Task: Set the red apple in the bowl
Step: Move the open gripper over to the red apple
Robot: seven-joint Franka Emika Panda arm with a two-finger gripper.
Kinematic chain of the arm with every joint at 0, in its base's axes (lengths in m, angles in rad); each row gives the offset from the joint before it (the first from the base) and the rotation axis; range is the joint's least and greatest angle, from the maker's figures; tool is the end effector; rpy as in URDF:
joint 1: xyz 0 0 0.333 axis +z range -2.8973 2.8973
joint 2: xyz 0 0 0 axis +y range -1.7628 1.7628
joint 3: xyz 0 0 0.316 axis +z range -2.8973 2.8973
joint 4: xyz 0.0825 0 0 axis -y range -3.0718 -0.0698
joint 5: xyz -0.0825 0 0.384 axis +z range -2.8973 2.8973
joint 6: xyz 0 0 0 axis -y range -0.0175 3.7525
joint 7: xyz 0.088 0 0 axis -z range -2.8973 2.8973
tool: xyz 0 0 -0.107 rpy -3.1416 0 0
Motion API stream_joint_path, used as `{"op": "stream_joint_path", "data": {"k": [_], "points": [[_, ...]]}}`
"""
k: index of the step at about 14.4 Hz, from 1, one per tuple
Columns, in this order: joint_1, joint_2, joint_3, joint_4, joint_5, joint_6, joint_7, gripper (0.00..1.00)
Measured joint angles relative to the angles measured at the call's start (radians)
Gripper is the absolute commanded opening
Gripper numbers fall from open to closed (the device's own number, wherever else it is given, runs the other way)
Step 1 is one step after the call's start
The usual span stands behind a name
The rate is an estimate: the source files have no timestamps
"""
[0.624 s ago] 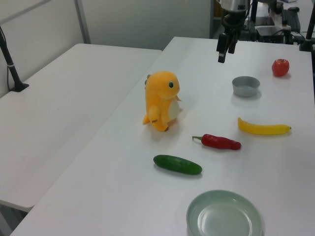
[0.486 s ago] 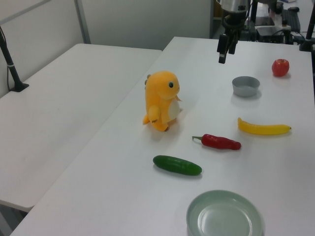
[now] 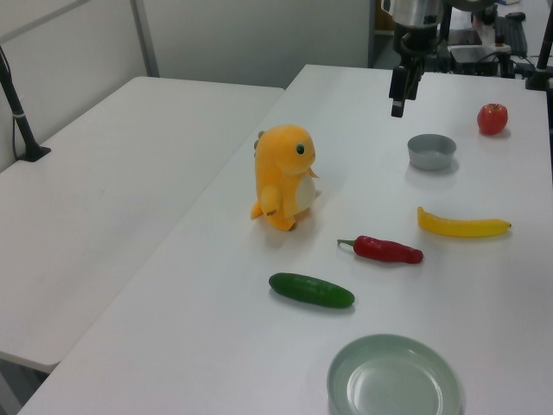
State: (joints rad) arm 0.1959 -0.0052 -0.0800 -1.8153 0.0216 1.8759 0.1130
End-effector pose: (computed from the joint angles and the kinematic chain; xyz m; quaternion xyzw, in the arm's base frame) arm 0.5643 0.0673 0.5376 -0.9994 0.0015 -0.0315 0.0143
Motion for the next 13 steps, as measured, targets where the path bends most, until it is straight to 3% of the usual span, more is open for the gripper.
{"op": "stream_joint_path", "data": {"k": [7, 13], "points": [[-0.083, -0.057, -0.015, -0.107, -0.120, 0.000, -0.236, 1.00], [-0.152, -0.124, -0.108, -0.208, -0.239, 0.000, -0.528, 1.00]]}}
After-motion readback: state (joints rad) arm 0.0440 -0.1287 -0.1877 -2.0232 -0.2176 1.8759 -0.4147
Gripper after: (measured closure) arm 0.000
